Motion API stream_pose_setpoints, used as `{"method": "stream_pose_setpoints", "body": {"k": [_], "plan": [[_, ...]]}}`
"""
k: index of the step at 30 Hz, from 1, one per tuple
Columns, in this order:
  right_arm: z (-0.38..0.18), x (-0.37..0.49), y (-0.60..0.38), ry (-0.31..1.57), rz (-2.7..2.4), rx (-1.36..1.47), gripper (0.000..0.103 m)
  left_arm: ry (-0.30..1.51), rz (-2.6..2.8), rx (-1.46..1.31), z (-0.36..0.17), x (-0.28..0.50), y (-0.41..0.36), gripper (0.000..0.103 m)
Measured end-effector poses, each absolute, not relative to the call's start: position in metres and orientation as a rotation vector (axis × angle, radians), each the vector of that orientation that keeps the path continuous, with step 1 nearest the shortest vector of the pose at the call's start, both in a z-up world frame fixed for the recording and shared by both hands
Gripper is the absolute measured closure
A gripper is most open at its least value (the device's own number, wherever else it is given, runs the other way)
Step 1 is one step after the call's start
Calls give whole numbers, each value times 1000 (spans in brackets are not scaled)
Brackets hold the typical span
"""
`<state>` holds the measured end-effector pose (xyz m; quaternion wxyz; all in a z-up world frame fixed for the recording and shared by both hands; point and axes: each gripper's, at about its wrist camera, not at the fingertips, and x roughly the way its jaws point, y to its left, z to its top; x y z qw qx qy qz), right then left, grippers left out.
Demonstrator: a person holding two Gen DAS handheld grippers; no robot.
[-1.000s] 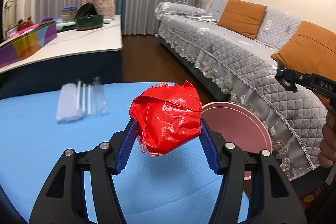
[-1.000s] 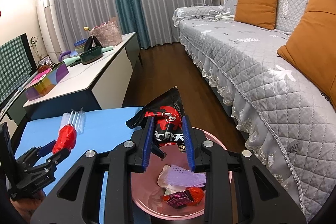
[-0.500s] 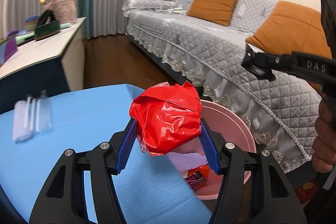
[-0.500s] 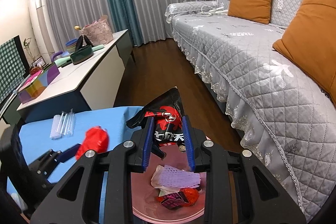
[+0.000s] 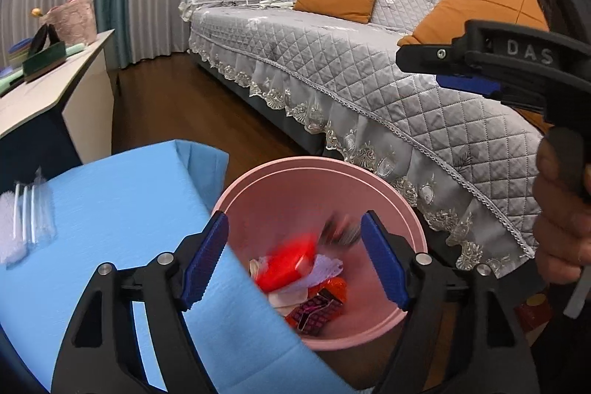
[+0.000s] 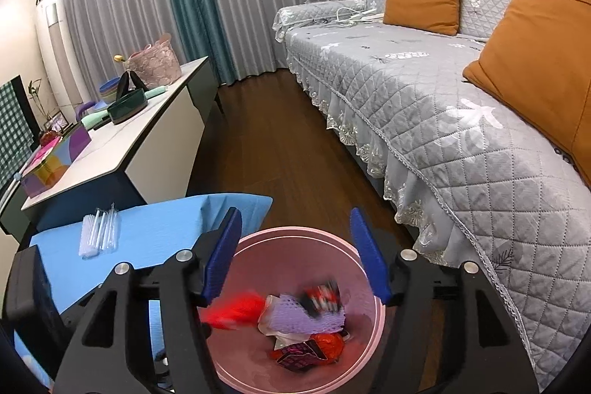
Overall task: Collect trash
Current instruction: 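Open both tools to drop the red bag and snack packet into the bin, then move the left tool to the white foam net while the right tool approaches the clear straws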
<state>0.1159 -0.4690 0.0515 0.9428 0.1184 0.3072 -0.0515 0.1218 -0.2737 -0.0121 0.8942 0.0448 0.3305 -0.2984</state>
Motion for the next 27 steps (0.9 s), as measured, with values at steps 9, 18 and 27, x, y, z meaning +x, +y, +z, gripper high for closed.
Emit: {"method": "stream_pose_setpoints", "body": {"k": [9, 18, 27], "plan": [[62, 113, -445, 605, -74, 234, 39, 662, -524, 38, 17, 106, -209, 32], [79, 112, -400, 567, -2, 223, 40, 627, -421, 87, 54, 94, -142, 46], [76, 121, -356, 576, 63, 187, 60, 618, -307, 16, 59, 102, -73, 57]]}}
